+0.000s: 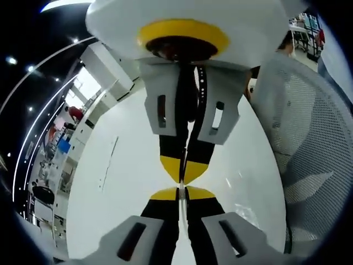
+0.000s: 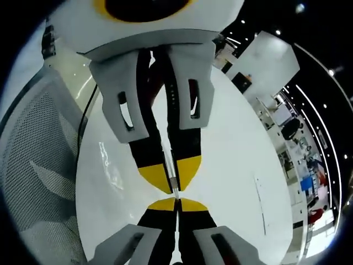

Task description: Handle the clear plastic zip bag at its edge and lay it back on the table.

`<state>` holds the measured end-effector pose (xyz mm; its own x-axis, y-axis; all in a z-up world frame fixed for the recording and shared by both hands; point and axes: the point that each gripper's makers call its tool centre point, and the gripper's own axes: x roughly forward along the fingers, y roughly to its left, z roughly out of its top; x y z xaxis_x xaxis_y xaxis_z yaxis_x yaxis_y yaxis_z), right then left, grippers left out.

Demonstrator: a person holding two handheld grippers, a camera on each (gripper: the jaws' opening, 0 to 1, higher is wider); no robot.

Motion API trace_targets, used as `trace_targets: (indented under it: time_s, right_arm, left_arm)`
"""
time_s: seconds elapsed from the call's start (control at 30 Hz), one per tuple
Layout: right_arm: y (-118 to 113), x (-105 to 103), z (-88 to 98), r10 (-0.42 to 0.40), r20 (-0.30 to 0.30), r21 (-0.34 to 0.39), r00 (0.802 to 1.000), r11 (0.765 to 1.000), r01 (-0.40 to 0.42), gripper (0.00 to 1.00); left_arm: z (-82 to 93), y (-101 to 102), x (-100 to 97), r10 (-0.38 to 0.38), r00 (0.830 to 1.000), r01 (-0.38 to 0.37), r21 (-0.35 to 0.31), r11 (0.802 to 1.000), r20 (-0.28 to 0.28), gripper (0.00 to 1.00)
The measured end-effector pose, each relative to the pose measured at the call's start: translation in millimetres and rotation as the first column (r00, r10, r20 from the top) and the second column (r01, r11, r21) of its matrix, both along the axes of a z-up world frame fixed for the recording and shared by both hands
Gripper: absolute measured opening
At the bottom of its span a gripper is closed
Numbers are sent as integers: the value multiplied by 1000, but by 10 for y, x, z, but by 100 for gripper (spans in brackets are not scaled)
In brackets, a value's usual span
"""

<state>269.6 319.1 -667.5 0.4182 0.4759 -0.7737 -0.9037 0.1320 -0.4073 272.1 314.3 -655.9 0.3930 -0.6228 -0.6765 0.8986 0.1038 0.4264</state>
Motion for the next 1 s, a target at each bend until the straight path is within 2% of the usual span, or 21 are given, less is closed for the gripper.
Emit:
trace_targets:
  time_s: [0.37,1.0]
  right_arm:
    - [-20,29,-79,-10,-1,2,1000,1000,10,0]
    - [-52,65,-72,-19,13,4,1000,1000,19,0]
  left_arm:
    - [-43,51,-10,16,1000,-16,5,1000,-14,0]
    - [-8,96,-7,38,999,-38,6,999,-20,0]
